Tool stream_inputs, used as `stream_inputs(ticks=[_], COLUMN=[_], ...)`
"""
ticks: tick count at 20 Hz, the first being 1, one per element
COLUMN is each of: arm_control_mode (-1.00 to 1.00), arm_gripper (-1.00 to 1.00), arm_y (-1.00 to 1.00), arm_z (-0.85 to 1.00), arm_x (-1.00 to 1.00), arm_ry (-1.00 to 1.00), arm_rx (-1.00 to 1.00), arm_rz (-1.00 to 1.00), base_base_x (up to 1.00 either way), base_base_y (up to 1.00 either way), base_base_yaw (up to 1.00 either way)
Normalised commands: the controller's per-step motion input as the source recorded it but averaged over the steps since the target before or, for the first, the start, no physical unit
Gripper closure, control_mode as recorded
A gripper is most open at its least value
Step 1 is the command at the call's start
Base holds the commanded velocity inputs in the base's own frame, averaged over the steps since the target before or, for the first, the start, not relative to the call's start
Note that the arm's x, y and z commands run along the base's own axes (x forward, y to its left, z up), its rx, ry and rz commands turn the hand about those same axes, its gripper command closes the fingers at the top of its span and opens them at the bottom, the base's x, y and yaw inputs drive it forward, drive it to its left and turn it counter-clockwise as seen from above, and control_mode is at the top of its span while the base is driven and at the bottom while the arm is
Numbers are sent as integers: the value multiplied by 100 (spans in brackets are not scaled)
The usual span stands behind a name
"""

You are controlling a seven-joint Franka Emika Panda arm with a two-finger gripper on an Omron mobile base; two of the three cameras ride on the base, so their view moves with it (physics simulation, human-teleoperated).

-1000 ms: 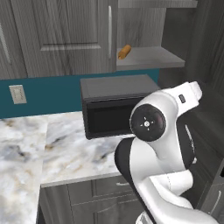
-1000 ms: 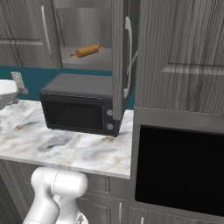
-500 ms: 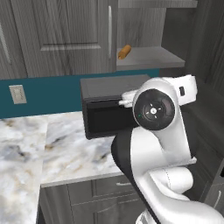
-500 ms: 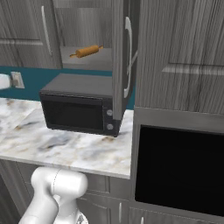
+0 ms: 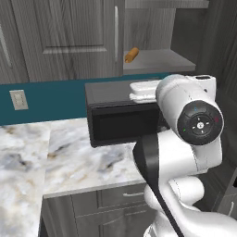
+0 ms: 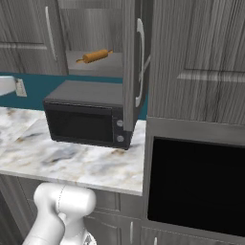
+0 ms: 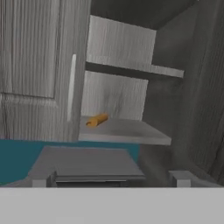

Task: Open the cabinet, retrieve the rolling pin, and place it next to the meat on the cutting board to prepare for tenderizing.

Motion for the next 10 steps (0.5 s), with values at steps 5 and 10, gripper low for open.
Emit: stream_inputs(ticks=[5,10], arm_control_mode=[-100,-100], arm_gripper=[-100,-100], arm_y=[23,22], arm_z=[25,29], arm_x=[0,0], arm_ry=[-27,-24], arm_rx=[0,0], arm_rz=[2,0], base_base_x=[0,0], base_base_y=[0,0], base_base_yaw=[0,0])
